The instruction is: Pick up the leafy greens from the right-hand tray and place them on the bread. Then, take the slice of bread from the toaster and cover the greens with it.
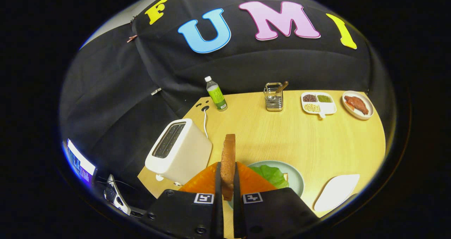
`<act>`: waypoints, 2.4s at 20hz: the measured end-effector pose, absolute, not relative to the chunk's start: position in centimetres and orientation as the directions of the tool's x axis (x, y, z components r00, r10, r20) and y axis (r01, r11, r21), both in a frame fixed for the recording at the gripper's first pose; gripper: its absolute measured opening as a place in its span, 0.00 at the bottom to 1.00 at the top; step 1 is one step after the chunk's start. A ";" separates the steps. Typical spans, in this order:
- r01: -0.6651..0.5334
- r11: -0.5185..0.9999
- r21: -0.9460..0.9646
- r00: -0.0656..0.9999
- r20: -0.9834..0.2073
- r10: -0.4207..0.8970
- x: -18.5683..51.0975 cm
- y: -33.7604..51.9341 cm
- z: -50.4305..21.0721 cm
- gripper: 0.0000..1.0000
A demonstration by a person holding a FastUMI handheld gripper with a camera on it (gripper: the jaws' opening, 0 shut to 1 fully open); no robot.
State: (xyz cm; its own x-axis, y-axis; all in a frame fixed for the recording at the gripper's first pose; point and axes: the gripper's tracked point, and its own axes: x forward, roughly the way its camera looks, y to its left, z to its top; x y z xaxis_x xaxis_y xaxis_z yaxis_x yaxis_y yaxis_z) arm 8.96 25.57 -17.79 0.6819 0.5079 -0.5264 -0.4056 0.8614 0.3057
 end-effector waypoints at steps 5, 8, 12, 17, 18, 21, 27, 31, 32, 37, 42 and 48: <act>-0.349 0.858 0.378 0.636 -0.576 0.513 8.7 23.9 -22.8 0.15; -0.307 0.864 0.399 0.631 -0.594 0.499 8.9 22.6 -25.0 0.15; -0.291 0.872 0.393 0.634 -0.603 0.484 9.4 20.9 -26.4 0.15; -0.272 0.893 0.358 0.640 -0.626 0.446 9.8 18.9 -28.5 0.23; -0.265 0.902 0.340 0.648 -0.630 0.428 10.0 18.4 -28.9 0.26; -0.260 0.921 0.292 0.659 -0.643 0.390 10.3 16.7 -29.4 0.46; -0.294 0.940 0.173 0.704 -0.626 0.335 9.4 12.7 -27.8 0.94; -0.332 0.939 0.084 0.773 -0.547 0.322 8.6 9.8 -23.7 0.99; -0.339 0.938 0.072 0.788 -0.522 0.325 8.5 9.1 -22.4 0.99; -0.341 0.940 -0.030 0.883 -0.352 0.309 9.8 3.8 -13.5 0.99; -0.227 0.971 -0.070 0.966 -0.141 0.216 10.0 -2.8 -3.3 0.98; -0.105 0.993 -0.056 0.994 -0.007 0.105 6.7 -8.1 3.8 0.98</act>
State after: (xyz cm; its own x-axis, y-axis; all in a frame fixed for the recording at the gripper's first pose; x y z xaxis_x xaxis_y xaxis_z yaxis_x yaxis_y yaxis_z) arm 6.67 -8.09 3.81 0.9944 0.1051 -0.0068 -0.1054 0.9929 -0.0555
